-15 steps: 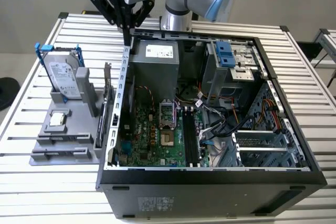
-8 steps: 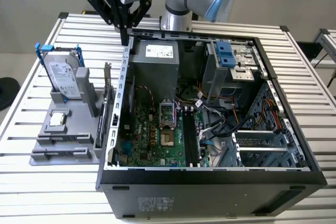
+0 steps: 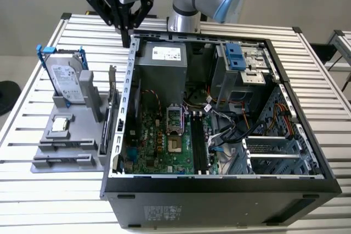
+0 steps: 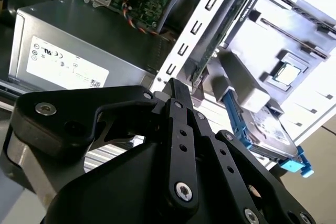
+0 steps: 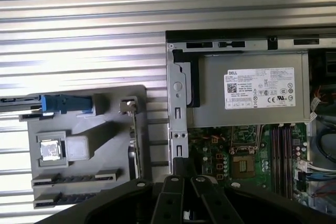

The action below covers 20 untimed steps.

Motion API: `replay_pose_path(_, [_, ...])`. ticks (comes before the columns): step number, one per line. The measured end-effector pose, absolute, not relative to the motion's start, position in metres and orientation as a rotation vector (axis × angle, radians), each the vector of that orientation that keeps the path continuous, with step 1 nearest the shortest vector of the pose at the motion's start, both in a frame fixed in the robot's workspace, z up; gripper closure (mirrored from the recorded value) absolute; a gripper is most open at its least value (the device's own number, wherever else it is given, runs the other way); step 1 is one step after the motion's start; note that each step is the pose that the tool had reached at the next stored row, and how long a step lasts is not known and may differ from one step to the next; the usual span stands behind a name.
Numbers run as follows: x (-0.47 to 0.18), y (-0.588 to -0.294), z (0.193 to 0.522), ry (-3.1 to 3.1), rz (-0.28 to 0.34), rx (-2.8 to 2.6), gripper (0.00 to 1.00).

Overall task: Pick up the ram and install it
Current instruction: 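Reach for the ram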

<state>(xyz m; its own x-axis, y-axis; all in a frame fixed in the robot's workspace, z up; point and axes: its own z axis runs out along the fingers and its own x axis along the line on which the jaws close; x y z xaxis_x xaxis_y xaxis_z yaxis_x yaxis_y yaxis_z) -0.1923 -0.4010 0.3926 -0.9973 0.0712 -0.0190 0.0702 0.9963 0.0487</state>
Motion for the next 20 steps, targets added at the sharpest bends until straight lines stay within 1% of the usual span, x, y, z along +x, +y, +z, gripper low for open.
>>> replay_pose_path(20, [-0.211,-0.401,0.393,3.118,0.075,0.110,1.00])
